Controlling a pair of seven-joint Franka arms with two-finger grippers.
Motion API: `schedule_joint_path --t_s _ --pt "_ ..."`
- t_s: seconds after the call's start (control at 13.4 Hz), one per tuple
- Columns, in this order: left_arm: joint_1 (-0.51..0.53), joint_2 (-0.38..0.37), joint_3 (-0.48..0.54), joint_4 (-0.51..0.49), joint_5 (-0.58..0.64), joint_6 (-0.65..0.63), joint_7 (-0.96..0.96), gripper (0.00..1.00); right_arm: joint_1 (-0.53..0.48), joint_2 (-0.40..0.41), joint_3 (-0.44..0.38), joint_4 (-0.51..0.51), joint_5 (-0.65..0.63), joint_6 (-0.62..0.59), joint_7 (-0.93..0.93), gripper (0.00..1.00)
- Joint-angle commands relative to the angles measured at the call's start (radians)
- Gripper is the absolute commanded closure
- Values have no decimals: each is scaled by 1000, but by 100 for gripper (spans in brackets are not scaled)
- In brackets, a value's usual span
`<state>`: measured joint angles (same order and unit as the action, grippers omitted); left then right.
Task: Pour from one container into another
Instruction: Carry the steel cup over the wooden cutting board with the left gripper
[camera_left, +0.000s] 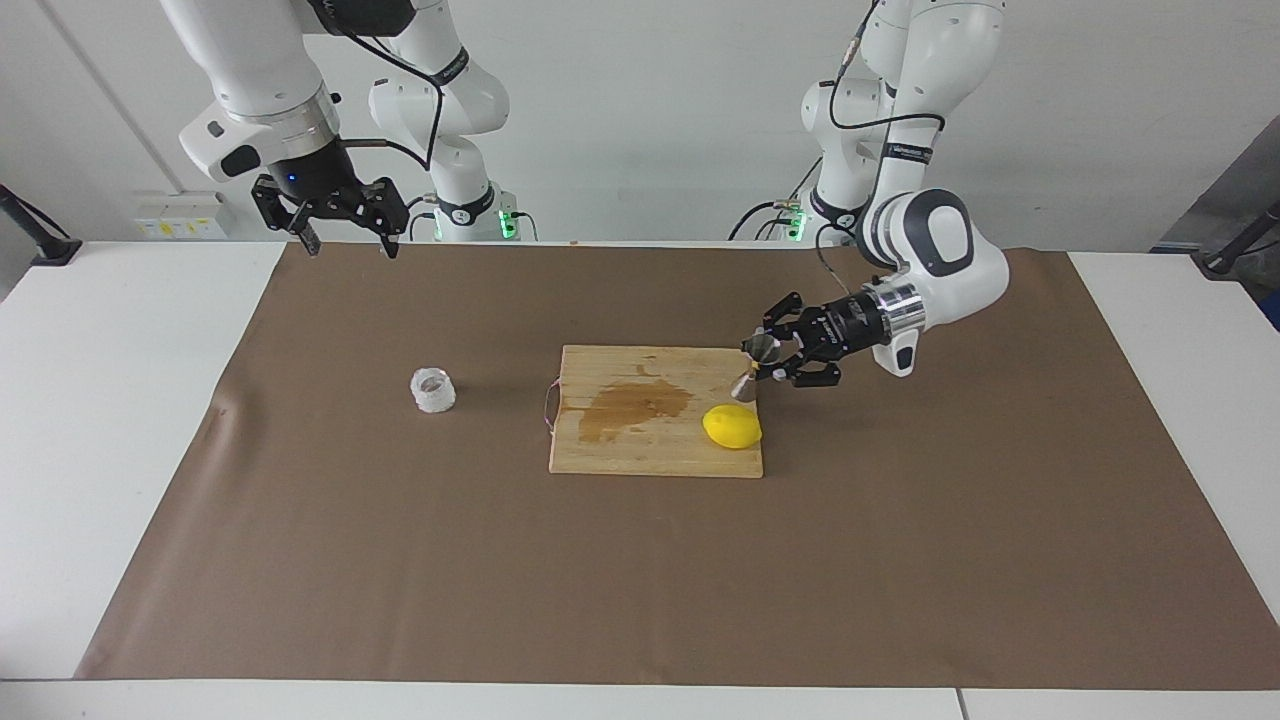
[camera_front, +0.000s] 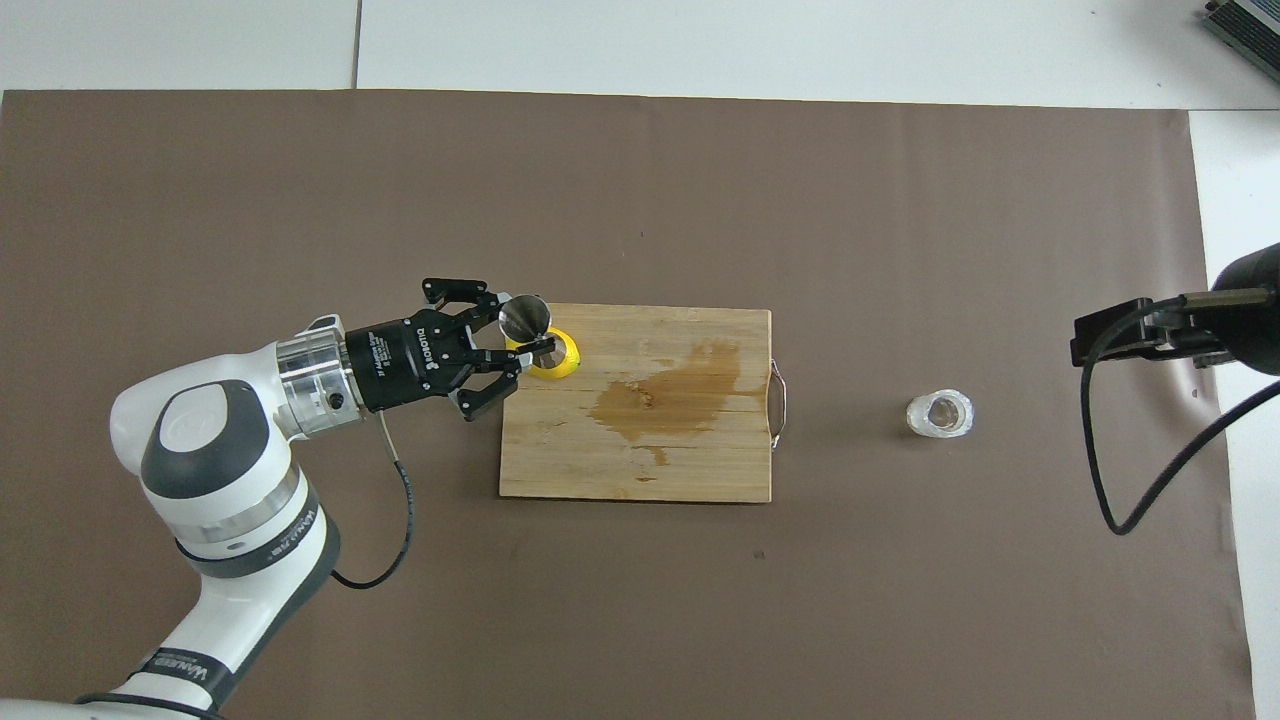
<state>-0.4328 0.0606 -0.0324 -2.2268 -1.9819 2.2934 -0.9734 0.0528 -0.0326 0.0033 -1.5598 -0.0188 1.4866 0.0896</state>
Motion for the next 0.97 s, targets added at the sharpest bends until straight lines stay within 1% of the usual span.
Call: schedule_joint_path --t_s 0.0,0.15,0.45,0.67,0.89 --pt "-70 2 19 -22 -142 66 88 100 -2 -18 -2 -14 2 -8 4 0" --pt "-104 22 19 -25 -230 77 178 100 -2 -20 -2 -16 2 -8 2 0" --pt "-116 59 17 -25 -256 77 238 100 -2 -20 -2 -17 2 -9 1 0" --pt "-155 91 16 -25 -331 77 332 100 -1 -26 0 -25 2 -9 -2 0" --pt "-178 114 12 -25 -374 81 346 100 -1 -32 0 -40 2 -9 -48 0"
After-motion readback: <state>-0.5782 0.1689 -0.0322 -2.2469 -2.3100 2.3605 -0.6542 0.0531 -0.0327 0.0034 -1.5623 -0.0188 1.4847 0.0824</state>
